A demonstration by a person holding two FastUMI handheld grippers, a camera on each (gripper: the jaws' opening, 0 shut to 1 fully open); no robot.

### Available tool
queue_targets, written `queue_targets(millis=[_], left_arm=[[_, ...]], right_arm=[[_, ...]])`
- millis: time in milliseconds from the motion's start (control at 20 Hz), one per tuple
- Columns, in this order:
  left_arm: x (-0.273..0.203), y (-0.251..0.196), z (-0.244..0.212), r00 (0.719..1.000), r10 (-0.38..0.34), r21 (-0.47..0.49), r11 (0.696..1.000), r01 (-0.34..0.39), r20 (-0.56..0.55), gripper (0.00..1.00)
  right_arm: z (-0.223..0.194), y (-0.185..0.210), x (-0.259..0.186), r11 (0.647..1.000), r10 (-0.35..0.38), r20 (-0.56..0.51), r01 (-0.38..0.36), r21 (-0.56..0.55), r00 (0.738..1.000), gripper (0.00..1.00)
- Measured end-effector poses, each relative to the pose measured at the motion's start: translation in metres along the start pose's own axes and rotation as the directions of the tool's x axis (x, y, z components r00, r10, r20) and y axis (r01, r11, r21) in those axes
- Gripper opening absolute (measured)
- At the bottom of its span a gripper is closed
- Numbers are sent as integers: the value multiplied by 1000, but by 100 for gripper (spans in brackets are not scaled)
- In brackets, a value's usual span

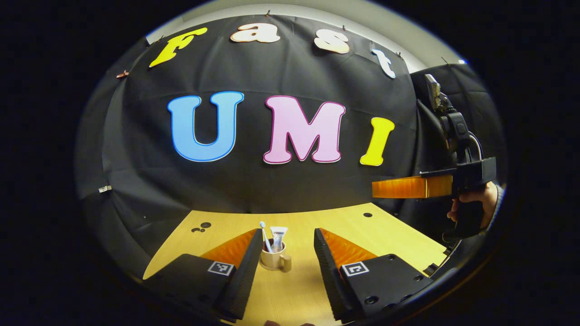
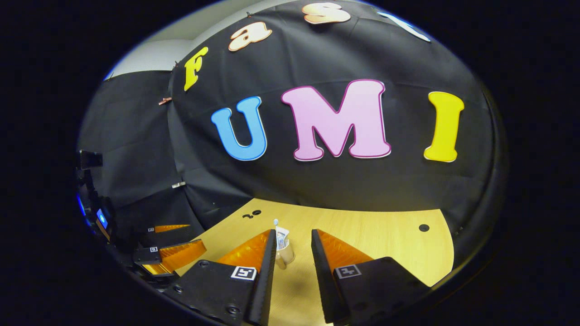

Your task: Put the toothbrush and toothpaste on the desktop into the cup, then pick up the cup and place it on the coaster on the desktop.

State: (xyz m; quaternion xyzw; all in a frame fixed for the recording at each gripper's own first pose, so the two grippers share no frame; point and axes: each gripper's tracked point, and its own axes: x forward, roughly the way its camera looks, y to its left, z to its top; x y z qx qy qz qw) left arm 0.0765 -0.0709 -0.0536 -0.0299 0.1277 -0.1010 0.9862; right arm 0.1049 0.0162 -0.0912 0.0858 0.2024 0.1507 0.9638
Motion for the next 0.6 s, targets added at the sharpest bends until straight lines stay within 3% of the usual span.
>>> queue_targets(millis=[600], left_arm=[[-14,-56,30,995,-99,73,993,97,32,72]], right_arm=[[14,-2,-58,999,-33,94,33,0,995,49]])
